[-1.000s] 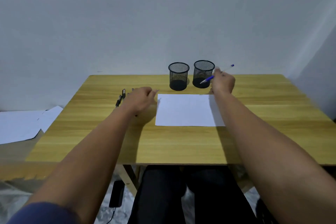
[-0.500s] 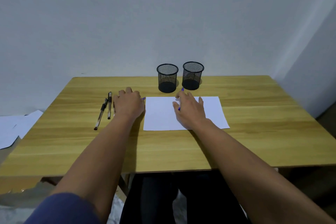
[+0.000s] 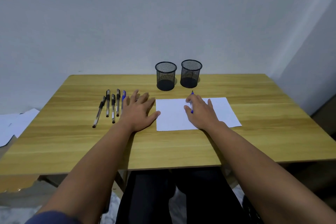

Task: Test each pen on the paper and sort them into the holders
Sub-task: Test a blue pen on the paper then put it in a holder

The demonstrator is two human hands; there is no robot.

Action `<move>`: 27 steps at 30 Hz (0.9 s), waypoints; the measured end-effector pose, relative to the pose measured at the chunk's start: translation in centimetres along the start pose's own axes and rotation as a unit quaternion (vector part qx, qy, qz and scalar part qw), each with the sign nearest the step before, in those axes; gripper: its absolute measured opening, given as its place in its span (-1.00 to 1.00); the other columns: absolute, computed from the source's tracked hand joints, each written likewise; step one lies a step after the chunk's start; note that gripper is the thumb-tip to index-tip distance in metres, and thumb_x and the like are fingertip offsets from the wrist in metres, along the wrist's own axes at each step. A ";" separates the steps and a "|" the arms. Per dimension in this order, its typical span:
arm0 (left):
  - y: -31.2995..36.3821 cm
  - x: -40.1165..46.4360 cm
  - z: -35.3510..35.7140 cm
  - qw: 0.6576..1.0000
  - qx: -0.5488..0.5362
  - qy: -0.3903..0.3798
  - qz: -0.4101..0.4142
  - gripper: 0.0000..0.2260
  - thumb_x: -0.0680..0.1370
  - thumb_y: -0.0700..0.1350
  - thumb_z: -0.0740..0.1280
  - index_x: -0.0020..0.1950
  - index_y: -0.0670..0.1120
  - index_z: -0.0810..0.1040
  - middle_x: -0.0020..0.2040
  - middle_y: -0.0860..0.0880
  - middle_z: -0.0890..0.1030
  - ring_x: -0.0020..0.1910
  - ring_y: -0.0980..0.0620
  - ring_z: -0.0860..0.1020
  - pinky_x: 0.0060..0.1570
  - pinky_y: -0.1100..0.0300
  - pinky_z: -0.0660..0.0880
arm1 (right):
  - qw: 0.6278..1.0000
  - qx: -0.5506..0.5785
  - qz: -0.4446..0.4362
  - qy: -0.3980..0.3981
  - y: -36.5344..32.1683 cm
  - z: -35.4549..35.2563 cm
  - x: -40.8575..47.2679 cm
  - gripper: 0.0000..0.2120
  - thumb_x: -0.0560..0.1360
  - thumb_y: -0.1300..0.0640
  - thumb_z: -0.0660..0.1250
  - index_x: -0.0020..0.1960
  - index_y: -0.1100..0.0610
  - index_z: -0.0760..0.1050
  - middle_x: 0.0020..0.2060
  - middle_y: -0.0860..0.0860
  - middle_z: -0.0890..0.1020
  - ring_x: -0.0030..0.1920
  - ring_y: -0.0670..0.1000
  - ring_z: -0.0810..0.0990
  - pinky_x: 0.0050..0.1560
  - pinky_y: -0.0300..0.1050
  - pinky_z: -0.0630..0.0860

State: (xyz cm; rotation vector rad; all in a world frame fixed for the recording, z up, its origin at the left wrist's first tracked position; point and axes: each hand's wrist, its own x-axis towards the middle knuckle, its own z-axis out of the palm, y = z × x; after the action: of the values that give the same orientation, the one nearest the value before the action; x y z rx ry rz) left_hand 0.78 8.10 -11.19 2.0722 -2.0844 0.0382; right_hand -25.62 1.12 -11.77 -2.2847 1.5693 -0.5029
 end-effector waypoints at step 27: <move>-0.6 0.4 1.2 0.999 -0.036 0.020 0.017 -0.37 0.53 0.39 0.04 0.57 0.20 0.29 0.62 0.04 0.24 0.64 -0.11 0.00 0.54 -0.27 -0.02 | 0.811 0.576 0.083 0.061 -7.9 4.3 7.5 -0.73 0.65 0.11 0.42 -0.22 0.12 0.64 -0.35 0.15 0.64 -0.40 0.08 0.51 -0.40 -0.13 0.38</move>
State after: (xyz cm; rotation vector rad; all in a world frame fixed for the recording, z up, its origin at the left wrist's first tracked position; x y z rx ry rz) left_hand 1.20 7.48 -12.40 1.9796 -2.0663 0.0091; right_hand -14.60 -2.89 -11.25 -1.1706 0.9851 -1.1616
